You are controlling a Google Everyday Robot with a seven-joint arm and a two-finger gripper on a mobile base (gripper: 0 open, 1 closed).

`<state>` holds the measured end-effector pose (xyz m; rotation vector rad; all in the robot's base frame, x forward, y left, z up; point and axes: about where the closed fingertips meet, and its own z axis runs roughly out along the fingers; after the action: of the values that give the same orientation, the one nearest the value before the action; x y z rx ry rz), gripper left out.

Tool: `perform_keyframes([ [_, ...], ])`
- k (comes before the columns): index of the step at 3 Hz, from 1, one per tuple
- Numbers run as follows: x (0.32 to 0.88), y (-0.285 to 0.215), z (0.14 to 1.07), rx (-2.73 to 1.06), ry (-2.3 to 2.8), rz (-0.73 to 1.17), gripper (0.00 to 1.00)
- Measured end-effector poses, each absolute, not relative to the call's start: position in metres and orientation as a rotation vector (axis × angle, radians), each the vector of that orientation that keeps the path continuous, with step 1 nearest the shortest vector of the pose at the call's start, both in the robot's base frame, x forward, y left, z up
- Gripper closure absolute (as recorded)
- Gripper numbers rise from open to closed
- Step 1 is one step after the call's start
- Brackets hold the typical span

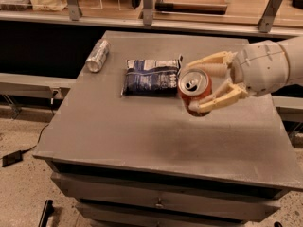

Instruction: Place coke can upright

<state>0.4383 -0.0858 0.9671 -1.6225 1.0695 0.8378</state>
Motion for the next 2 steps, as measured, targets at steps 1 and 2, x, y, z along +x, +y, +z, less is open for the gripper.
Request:
perform_keyframes([
  [1, 0.4341, -0.0742, 0.9802, -1.459, 1.128, 0.862, 1.0],
  [2, 0.4336, -0.0741, 0.9788, -1.396, 1.221, 0.881, 1.0],
])
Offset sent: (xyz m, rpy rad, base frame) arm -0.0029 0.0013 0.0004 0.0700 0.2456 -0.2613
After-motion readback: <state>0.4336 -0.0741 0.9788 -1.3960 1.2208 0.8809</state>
